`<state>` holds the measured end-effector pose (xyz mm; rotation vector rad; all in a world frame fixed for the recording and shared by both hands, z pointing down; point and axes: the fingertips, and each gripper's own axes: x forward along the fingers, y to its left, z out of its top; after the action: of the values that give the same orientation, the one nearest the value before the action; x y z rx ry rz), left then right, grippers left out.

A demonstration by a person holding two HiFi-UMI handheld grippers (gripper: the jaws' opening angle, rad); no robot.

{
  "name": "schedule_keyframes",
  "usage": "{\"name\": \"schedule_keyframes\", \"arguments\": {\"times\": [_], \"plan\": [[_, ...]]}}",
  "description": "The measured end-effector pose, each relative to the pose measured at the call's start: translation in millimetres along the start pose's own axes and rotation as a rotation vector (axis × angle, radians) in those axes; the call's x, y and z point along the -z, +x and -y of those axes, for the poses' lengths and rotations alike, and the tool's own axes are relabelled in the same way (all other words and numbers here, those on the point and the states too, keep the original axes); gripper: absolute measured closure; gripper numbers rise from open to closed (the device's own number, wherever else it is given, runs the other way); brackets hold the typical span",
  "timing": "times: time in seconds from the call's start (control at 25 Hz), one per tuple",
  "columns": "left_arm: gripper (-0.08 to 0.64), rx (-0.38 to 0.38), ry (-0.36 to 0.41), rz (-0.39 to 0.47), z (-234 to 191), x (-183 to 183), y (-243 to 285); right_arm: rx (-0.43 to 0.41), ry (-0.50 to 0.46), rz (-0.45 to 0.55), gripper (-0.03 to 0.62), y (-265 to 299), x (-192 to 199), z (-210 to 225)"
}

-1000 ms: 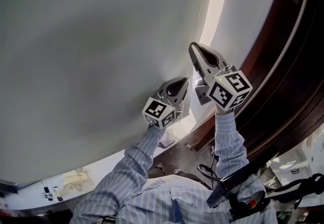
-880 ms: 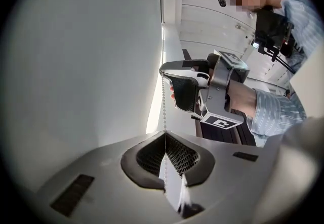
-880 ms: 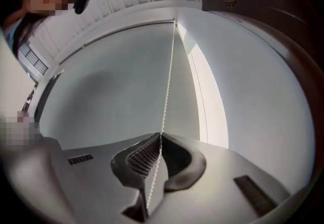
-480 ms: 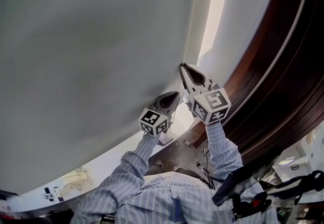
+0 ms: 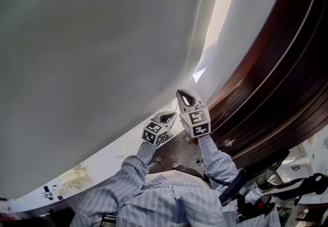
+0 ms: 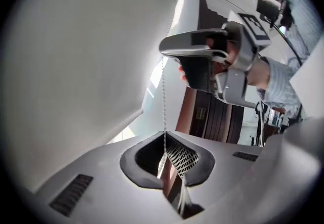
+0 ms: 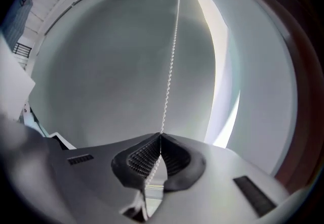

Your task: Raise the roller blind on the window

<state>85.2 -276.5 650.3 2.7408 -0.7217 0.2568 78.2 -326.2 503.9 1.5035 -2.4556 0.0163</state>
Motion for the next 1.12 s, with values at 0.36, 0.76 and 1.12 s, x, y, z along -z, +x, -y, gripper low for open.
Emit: {"name": "schedule_keyframes", "arguments": {"times": [0.36,0.76,1.12], "plan": [[0.552,-0.036,0.181,0.487,41.7,-220.4,-84.6,-0.014,0.077,0.035,0.584,-7.3,-6.1,8.8],[0.527,0.020,0.277,0.510,32.5,-361.3,-45.0,-0.039,0.103,0.048,0.584,-4.8,-4.5,-1.8],[0.549,0.092,0.179,0.623,42.7,-364.6,-77.1,-0.071,0.085,0.063,0.584,-2.5,-9.1,-17.9]]}}
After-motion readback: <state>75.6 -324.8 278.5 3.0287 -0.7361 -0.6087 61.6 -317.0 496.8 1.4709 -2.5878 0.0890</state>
